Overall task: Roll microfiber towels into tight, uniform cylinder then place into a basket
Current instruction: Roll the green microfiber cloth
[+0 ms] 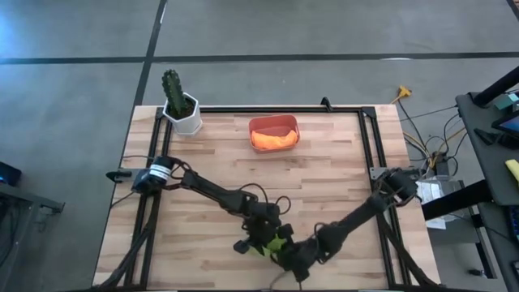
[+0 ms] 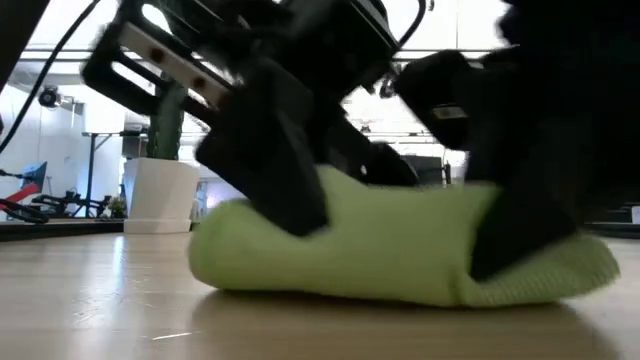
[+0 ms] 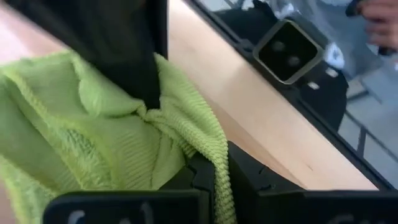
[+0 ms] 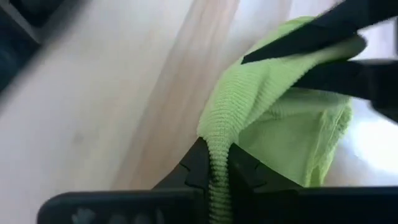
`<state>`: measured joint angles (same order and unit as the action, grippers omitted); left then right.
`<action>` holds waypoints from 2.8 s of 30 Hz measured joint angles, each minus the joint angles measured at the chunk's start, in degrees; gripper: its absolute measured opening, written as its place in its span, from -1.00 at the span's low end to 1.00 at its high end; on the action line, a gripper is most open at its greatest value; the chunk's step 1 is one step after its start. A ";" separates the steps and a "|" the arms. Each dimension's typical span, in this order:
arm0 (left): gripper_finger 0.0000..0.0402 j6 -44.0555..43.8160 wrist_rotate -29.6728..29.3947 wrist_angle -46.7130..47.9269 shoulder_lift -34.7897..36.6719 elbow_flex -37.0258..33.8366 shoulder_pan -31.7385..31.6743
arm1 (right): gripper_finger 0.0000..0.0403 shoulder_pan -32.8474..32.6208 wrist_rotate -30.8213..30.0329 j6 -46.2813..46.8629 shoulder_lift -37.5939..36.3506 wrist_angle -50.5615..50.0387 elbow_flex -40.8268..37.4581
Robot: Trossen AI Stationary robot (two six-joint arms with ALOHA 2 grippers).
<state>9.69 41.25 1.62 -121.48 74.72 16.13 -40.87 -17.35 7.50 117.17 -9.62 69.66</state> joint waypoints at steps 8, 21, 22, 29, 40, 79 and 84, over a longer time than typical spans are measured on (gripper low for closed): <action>-0.96 11.07 -7.71 6.34 5.31 -2.01 2.01 | -0.91 3.57 9.68 5.42 -4.68 11.94 -6.97; -0.97 13.84 -20.00 5.58 10.36 -7.18 2.85 | -0.91 3.55 8.90 21.10 -4.60 41.89 -24.21; -0.97 13.87 -20.79 5.58 10.75 -7.28 2.86 | -0.91 3.53 8.90 22.21 -4.60 45.12 -25.84; -0.97 14.37 -20.40 9.71 12.03 -7.90 3.00 | -0.91 2.90 10.11 27.22 -4.68 52.66 -31.93; -0.97 15.44 -23.78 9.25 15.73 -7.60 3.53 | -0.91 2.79 9.10 27.24 -4.64 53.14 -32.26; -0.97 23.74 -58.20 -18.10 3.60 -7.21 9.46 | -0.91 3.03 4.70 37.21 -4.68 53.79 -32.76; -0.97 24.00 -55.32 -16.15 6.35 -7.52 9.87 | -0.91 3.03 5.09 37.39 -4.68 53.80 -32.76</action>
<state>33.69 -14.07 -14.53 -115.13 67.20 26.00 -37.85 -12.25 44.88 112.49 44.18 36.91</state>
